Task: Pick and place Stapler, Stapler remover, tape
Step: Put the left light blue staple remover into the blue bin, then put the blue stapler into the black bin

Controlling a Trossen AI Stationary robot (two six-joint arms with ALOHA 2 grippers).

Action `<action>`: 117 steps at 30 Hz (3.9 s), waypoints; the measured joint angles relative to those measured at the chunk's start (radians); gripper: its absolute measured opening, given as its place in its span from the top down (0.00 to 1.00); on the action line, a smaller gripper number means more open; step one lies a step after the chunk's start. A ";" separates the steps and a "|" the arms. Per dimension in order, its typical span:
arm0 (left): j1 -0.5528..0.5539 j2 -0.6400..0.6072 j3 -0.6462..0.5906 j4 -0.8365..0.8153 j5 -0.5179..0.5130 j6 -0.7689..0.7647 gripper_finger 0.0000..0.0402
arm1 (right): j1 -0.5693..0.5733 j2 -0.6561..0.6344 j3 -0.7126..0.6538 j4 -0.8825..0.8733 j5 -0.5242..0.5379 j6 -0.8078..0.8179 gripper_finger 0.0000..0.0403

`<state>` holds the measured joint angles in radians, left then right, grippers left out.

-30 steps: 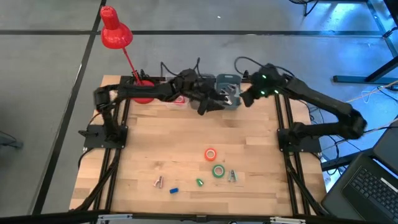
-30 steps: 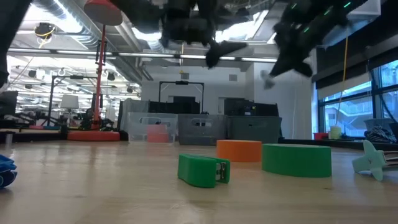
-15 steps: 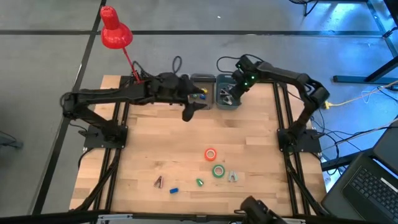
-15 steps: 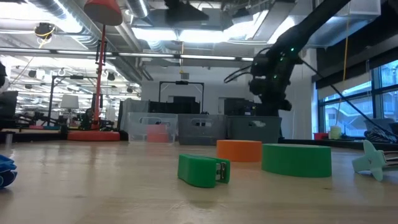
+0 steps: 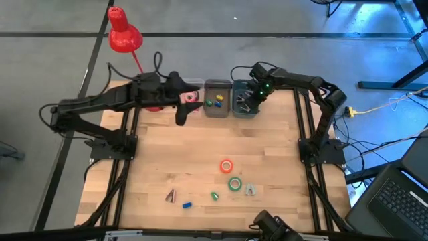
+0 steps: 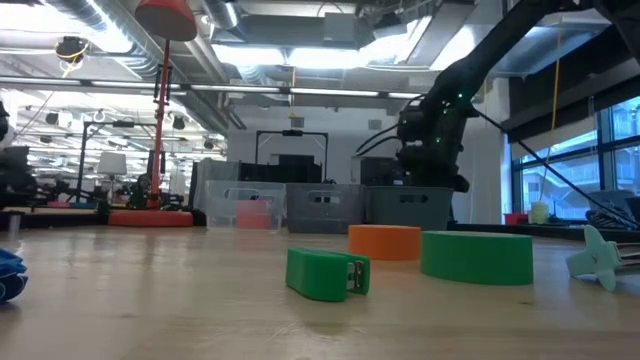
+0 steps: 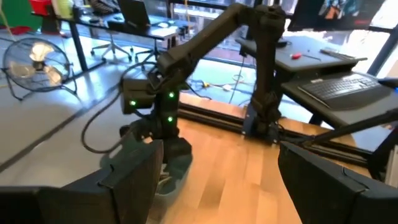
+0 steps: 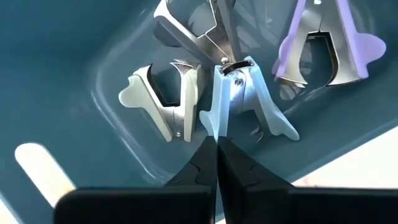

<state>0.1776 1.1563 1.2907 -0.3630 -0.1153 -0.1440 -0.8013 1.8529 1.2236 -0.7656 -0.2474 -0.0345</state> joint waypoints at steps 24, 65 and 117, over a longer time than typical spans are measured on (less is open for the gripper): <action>-0.001 -0.002 -0.013 -0.444 -0.019 -0.118 0.24 | 0.357 -0.689 -0.032 -0.123 -0.307 0.334 0.72; -0.814 0.231 -0.497 0.187 0.027 -0.645 0.24 | 0.910 -0.606 -0.217 0.093 0.614 0.857 0.79; -0.719 0.485 -0.494 0.331 0.022 -0.313 0.87 | 0.875 -0.606 -0.216 0.098 0.513 0.732 0.79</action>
<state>-0.5412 1.6411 0.7971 -0.0323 -0.0935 -0.4568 0.0738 1.2465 1.0073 -0.6678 0.2653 0.6979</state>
